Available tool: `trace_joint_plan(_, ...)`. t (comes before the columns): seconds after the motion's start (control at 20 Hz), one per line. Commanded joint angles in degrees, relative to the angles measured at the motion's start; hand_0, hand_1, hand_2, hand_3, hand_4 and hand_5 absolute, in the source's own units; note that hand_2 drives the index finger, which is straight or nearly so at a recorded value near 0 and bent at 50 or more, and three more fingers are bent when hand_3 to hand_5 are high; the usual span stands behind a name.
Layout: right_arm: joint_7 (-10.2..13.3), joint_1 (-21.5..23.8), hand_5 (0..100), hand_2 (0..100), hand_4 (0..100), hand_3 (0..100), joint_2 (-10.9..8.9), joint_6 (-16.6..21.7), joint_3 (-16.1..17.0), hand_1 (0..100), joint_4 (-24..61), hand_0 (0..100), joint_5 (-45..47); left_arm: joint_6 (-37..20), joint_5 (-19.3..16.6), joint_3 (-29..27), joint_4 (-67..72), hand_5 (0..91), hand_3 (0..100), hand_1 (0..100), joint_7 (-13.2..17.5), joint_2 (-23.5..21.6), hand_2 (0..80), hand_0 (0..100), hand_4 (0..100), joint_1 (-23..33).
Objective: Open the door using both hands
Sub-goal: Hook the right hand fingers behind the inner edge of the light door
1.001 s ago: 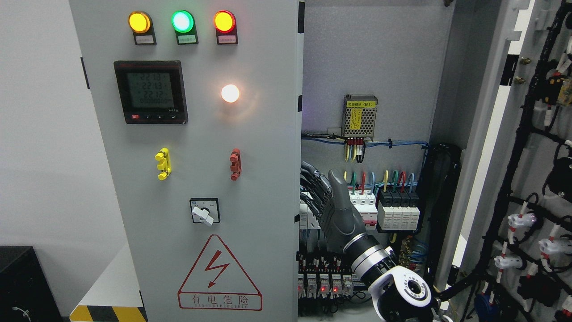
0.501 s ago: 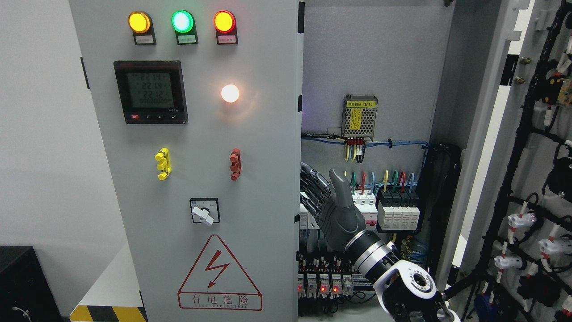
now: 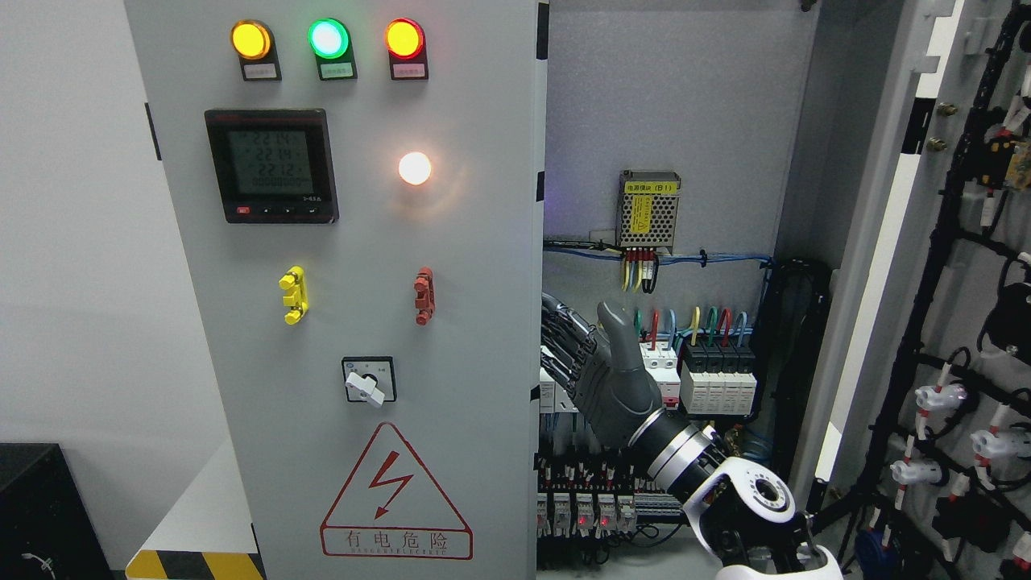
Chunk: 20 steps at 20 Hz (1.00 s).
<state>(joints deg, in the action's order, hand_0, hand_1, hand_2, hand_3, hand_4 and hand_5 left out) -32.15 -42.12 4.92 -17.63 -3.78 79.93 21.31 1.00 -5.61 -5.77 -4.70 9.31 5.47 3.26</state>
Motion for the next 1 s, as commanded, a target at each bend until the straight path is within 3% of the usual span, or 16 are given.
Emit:
trace_joint_plan(0.0, -1.1, -1.1, 0, 0, 0, 0, -0.26, -0.3, 2.0, 0, -3.9, 0, 0.1, 0.0, 0.1, 0.0, 0.1, 0.0, 0, 0, 0.0, 0.2, 0.0, 0, 0, 0.0)
trace_joint_plan(0.15, -1.7, -1.1, 0, 0, 0, 0, -0.26, -0.3, 2.4, 0, -3.9, 0, 0.2, 0.0, 0.1, 0.0, 0.1, 0.0, 0, 0, 0.0, 0.2, 0.0, 0, 0, 0.0)
trace_joint_plan(0.35, -6.0, -1.1, 0, 0, 0, 0, -0.26, -0.3, 2.5, 0, -3.8, 0, 0.1, 0.0, 0.0, 0.1, 0.0, 0.0, 0, 0, 0.0, 0.2, 0.0, 0, 0, -0.1)
trace_joint_plan(0.6, -6.6, -1.1, 0, 0, 0, 0, -0.26, -0.4, 2.4, 0, -3.7, 0, 0.1, 0.0, 0.1, 0.1, -0.1, 0.0, 0, 0, 0.0, 0.1, 0.0, 0, 0, -0.1)
trace_joint_plan(0.8, -11.6, -1.2, 0, 0, 0, 0, -0.26, -0.4, 2.4, 0, -3.7, 0, 0.1, 0.0, 0.1, 0.1, -0.1, 0.0, 0, 0, 0.0, 0.1, 0.0, 0, 0, -0.1)
trace_joint_plan(0.95, -12.0, -1.2, 0, 0, 0, 0, -0.26, -0.4, 2.3, 0, -3.7, 0, 0.1, 0.0, 0.1, 0.1, -0.1, 0.0, 0, 0, 0.0, 0.1, 0.0, 0, 0, -0.1)
